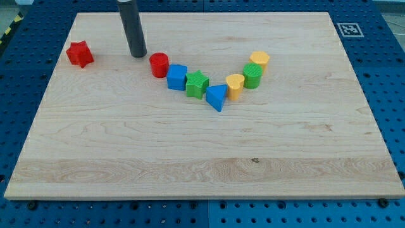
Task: Move the red star towards the top left of the board
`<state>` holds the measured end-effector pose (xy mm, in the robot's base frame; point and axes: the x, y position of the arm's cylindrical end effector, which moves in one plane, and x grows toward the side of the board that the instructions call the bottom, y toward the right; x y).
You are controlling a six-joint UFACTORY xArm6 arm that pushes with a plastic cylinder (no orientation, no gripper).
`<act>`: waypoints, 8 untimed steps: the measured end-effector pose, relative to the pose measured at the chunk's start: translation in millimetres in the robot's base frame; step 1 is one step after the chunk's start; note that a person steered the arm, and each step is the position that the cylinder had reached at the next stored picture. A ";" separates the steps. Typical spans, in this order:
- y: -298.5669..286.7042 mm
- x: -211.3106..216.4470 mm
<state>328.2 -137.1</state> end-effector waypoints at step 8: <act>-20.8 52.6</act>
<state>380.8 -157.9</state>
